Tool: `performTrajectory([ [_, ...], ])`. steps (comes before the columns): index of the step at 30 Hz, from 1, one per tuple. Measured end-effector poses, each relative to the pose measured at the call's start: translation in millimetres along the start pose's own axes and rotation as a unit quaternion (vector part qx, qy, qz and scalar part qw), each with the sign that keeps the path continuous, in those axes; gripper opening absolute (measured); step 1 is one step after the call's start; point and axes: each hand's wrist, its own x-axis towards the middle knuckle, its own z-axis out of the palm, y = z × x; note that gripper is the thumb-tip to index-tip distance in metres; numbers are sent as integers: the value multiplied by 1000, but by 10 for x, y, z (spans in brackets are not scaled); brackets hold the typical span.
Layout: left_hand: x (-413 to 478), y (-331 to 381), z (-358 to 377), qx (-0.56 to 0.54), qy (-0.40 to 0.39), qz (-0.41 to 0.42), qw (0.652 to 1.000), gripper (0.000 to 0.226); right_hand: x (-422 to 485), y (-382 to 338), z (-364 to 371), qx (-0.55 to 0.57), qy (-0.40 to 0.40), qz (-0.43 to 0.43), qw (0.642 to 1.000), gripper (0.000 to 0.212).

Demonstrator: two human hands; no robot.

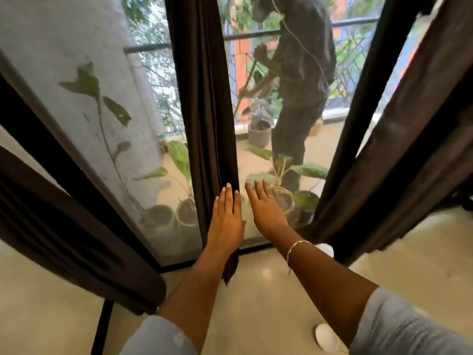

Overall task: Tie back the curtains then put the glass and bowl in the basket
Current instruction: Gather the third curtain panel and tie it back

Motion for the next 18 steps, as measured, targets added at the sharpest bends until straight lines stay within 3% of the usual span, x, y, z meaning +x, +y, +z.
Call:
performTrajectory([
  [4,-221,173,67,6,-49,44,998,86,-305,75,118,-48,-4,15,999,67],
  [9,-345,455,148,-32,-67,96,993,72,-703,277,152,-83,-15,62,995,74],
  [18,-573,1323,55,-103,-99,190,971,71,-1611,934,97,-50,47,196,978,65],
])
